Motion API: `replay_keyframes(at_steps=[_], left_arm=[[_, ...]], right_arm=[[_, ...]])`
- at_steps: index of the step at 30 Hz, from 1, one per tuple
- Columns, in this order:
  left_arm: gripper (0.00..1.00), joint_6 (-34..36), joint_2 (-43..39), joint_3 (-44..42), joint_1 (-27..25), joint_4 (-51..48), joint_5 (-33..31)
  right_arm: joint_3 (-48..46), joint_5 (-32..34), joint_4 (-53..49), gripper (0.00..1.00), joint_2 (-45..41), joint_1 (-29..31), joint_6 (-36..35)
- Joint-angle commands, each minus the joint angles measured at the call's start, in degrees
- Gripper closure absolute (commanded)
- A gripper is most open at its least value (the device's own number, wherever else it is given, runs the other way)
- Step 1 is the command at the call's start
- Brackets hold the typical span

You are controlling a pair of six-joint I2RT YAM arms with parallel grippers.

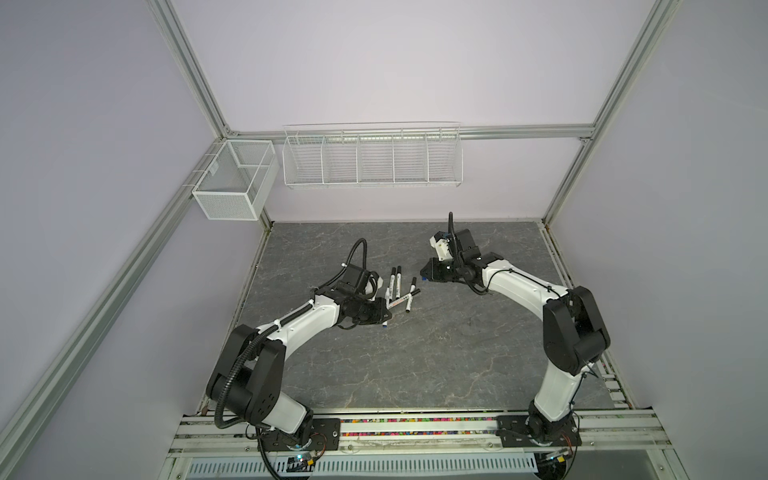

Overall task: Insert the pens into the pen caps
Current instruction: 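Carry the blue cap above the marker tip with right gripper while left gripper advances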

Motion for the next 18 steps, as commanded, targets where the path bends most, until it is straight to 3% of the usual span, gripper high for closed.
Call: replay_keyframes(at_steps=[1, 7, 12, 18], left_arm=[[1.0, 4.79, -0.66, 1.59, -0.63, 2.79, 3.99], [1.0, 4.91, -1.93, 1.59, -1.86, 4.25, 3.6], [1.0, 4.3, -2.38, 2.24, -2.08, 4.91, 2.22], [1.0, 3.58, -3.0, 2.31, -2.16, 6.04, 0.64]], right_arm=[[-0.05, -11.05, 13.39, 0.85, 2.1, 0.48, 8.34], [2.09, -17.76, 13.76, 0.84, 3.39, 1.36, 5.46], [7.96, -22.69, 3.76, 0.84, 6.29, 1.86, -0.8], [8.44, -22.45, -0.72, 0.84, 6.66, 1.87, -3.78]])
